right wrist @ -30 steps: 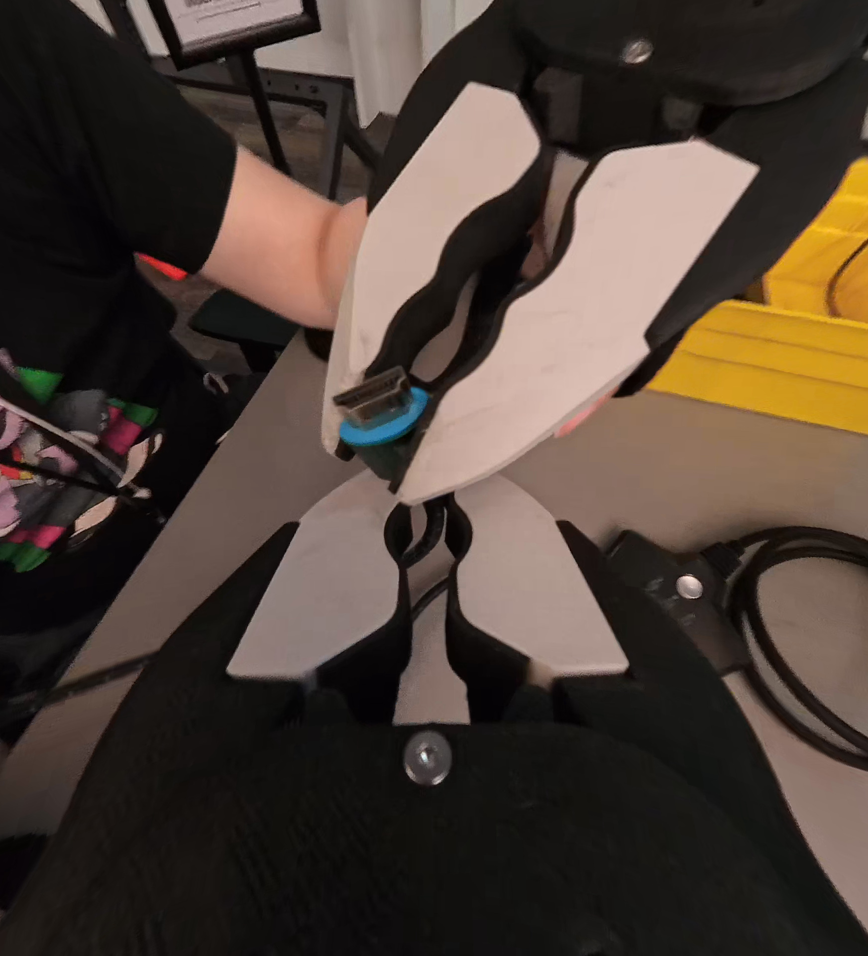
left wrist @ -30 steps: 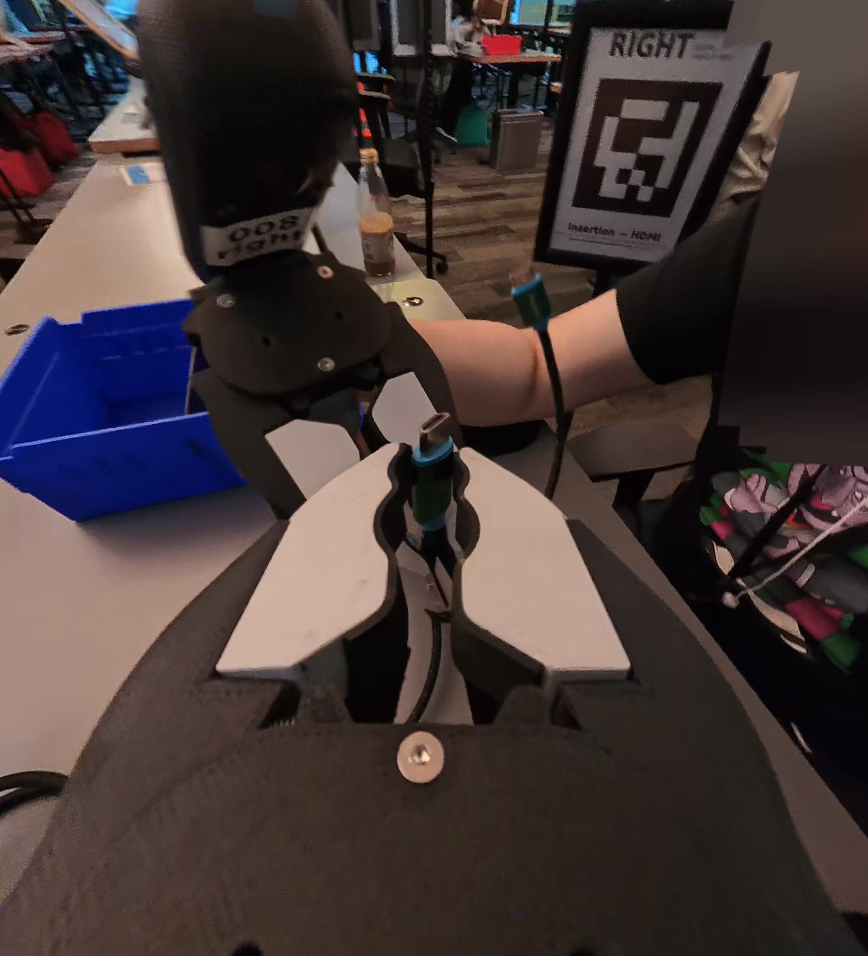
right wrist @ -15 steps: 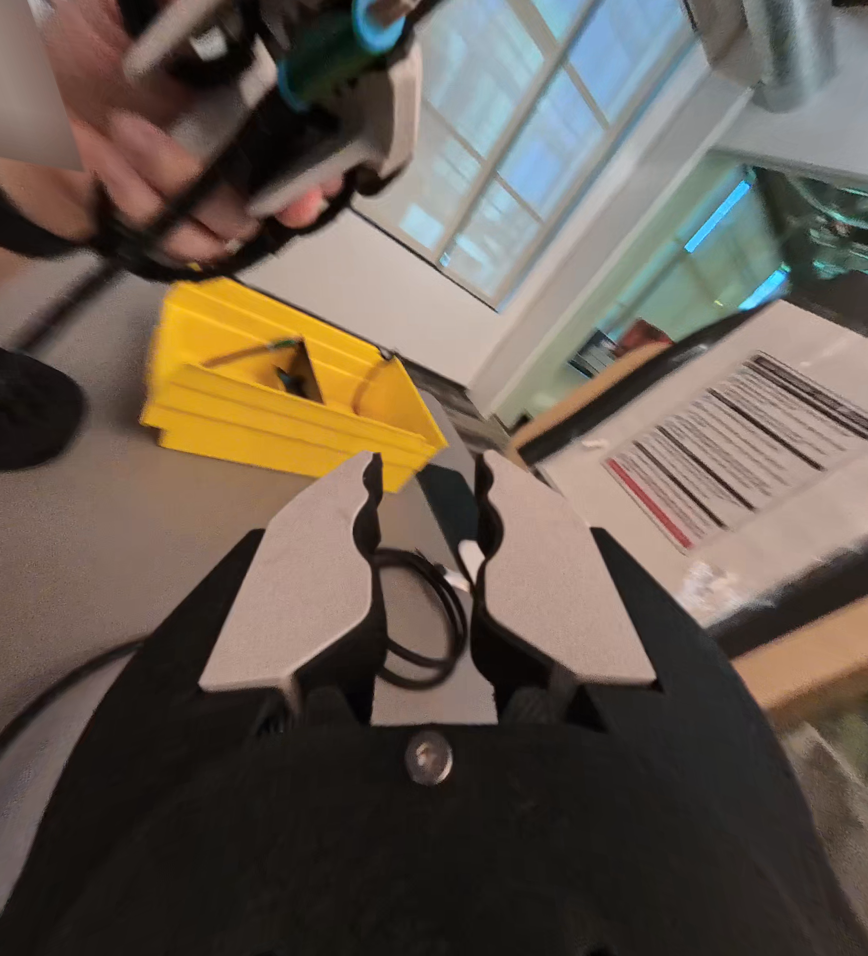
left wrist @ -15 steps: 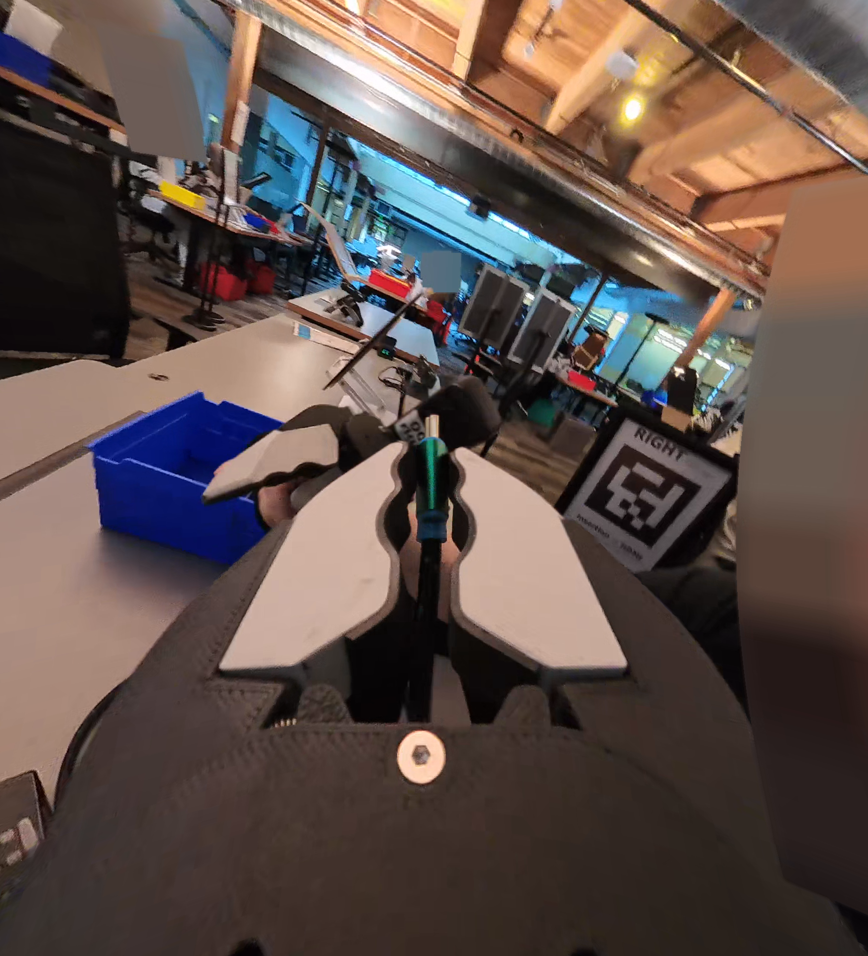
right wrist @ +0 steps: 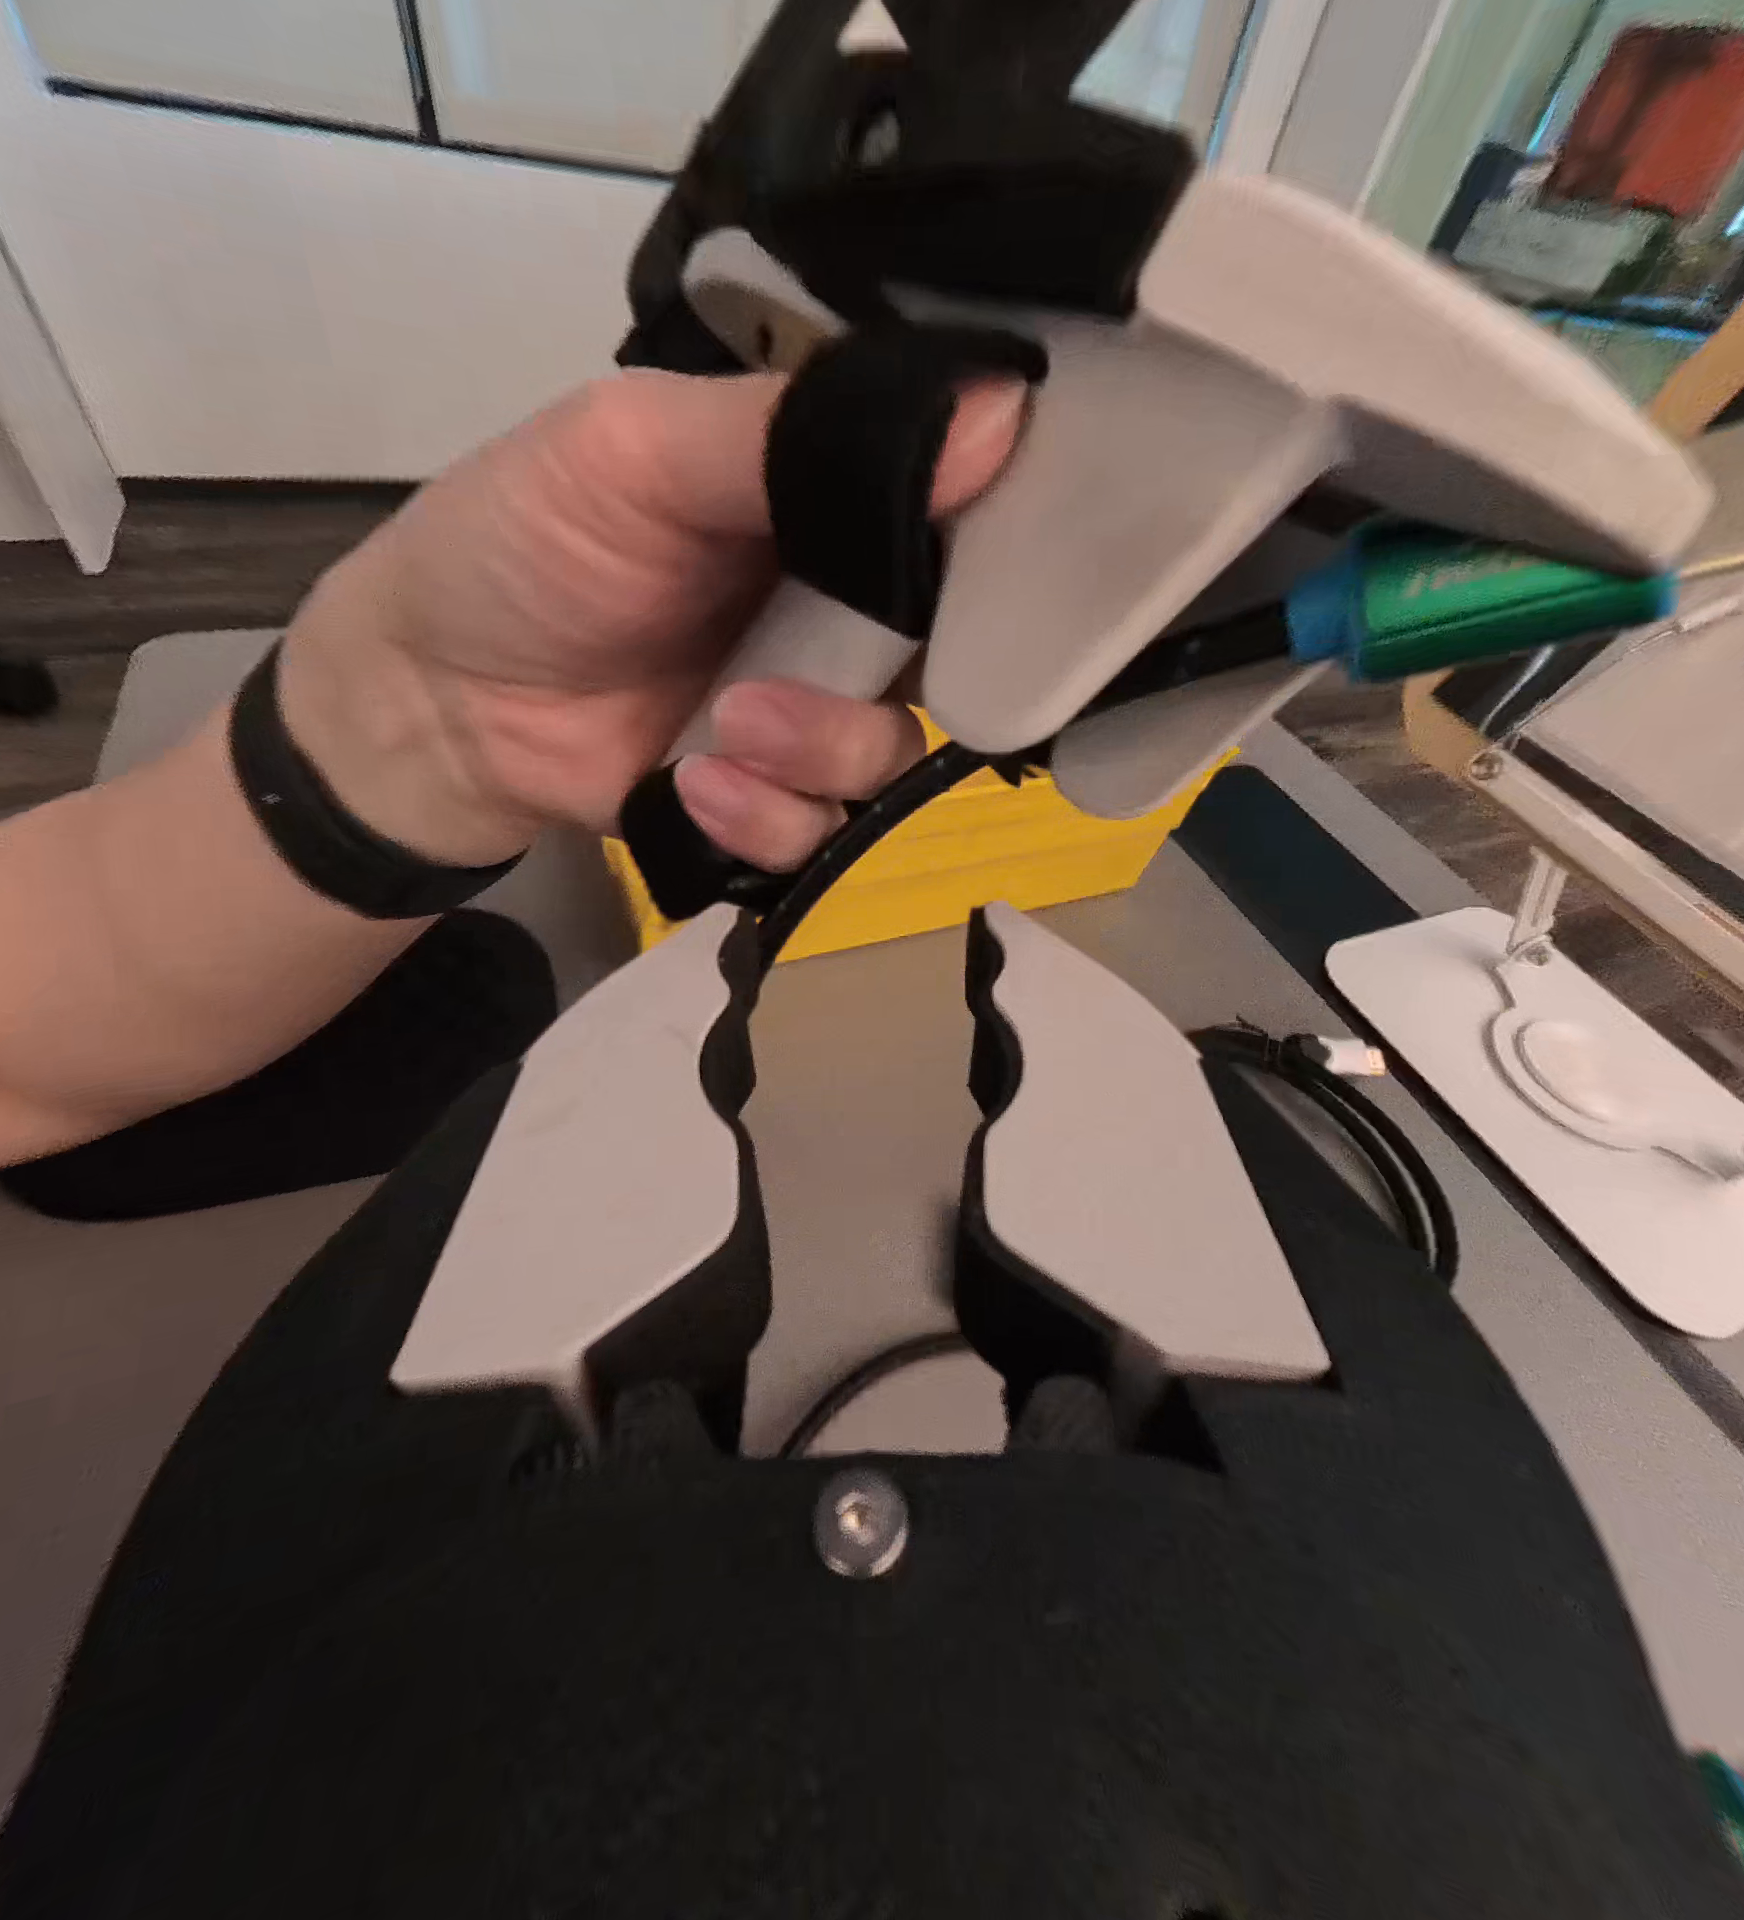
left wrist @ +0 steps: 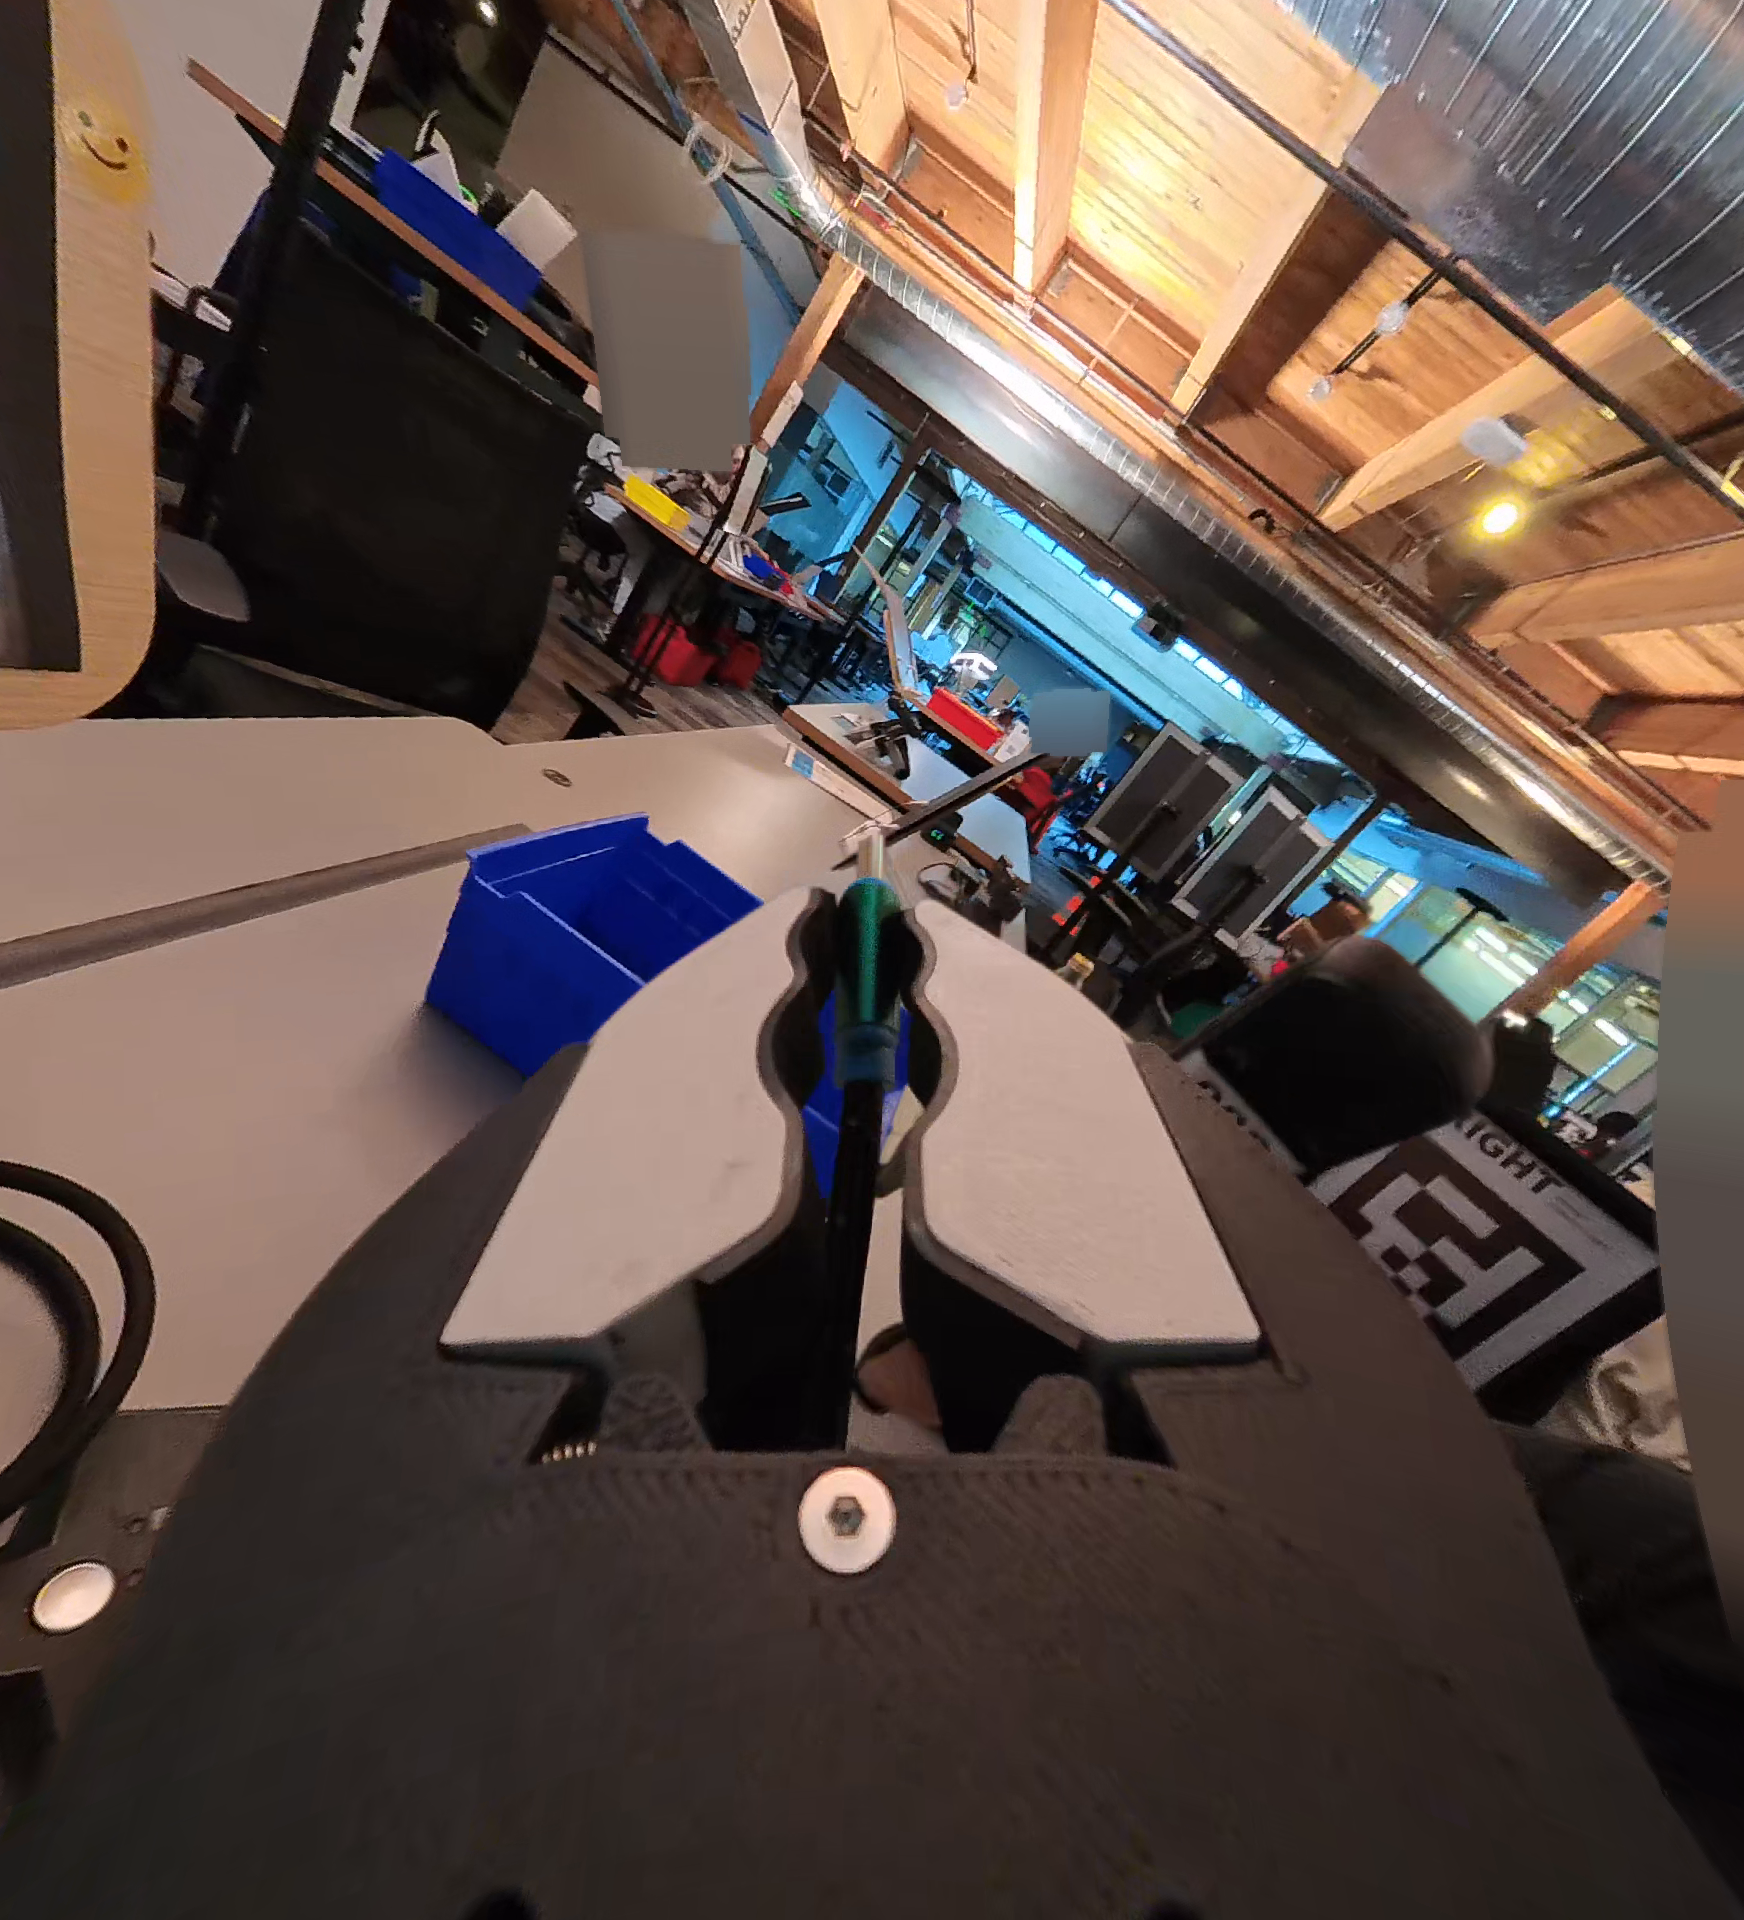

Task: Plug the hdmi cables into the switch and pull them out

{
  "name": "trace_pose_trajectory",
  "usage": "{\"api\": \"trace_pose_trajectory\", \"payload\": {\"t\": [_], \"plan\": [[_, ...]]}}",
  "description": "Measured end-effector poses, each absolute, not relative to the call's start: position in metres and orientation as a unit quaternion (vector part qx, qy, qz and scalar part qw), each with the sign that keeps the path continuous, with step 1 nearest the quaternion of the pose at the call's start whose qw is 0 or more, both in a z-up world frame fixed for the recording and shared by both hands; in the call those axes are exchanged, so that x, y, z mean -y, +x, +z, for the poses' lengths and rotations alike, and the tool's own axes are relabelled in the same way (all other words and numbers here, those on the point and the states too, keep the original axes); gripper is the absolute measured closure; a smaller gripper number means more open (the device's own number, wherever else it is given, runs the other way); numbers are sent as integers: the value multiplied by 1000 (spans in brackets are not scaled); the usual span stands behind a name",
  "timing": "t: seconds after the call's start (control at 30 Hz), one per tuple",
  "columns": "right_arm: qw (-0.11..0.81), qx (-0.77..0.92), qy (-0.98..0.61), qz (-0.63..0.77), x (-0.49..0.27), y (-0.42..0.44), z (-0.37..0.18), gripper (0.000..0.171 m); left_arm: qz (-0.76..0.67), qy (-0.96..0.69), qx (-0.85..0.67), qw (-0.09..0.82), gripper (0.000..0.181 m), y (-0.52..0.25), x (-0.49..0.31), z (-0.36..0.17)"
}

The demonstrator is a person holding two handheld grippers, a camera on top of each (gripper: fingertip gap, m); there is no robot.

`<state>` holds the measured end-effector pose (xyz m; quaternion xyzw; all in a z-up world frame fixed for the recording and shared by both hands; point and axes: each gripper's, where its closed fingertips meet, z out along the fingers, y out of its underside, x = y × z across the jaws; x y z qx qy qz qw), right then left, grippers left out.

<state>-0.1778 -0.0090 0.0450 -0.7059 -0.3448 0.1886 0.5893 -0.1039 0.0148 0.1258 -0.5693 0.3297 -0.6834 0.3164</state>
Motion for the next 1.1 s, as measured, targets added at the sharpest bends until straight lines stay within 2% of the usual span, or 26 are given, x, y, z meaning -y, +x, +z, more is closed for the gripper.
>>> {"api": "trace_pose_trajectory", "payload": {"t": [0.03, 0.1, 0.2, 0.33, 0.37, 0.4, 0.47, 0.53, 0.73, 1.1], "plan": [[601, 334, -699, 196, 5, -180, 43, 132, -678, -571, -334, 320, 171, -103, -14, 125], [601, 324, -696, 221, 3, -185, 37, 130, -666, -575, -339, 334, 171, -102, -14, 124], [541, 360, -723, 234, 10, -193, 19, 128, -657, -575, -326, 362, 171, -106, -21, 128], [533, 398, -731, 152, 9, -198, 3, 126, -662, -572, -296, 383, 171, -113, -30, 135], [536, 404, -733, 111, 5, -196, -2, 131, -666, -570, -287, 386, 171, -116, -32, 137], [536, 419, -728, 77, 4, -195, -5, 154, -671, -566, -277, 390, 171, -118, -34, 139], [529, 450, -720, 19, 5, -190, -5, 160, -675, -565, -263, 396, 171, -124, -41, 141], [493, 490, -718, -30, 12, -175, 1, 162, -679, -562, -268, 389, 169, -129, -45, 143], [476, 526, -671, -216, 27, -103, 49, 167, -699, -556, -281, 352, 166, -145, -47, 148], [456, 575, -581, -350, 30, -60, 65, 167, -739, -533, -323, 258, 166, -135, -23, 142]]}}
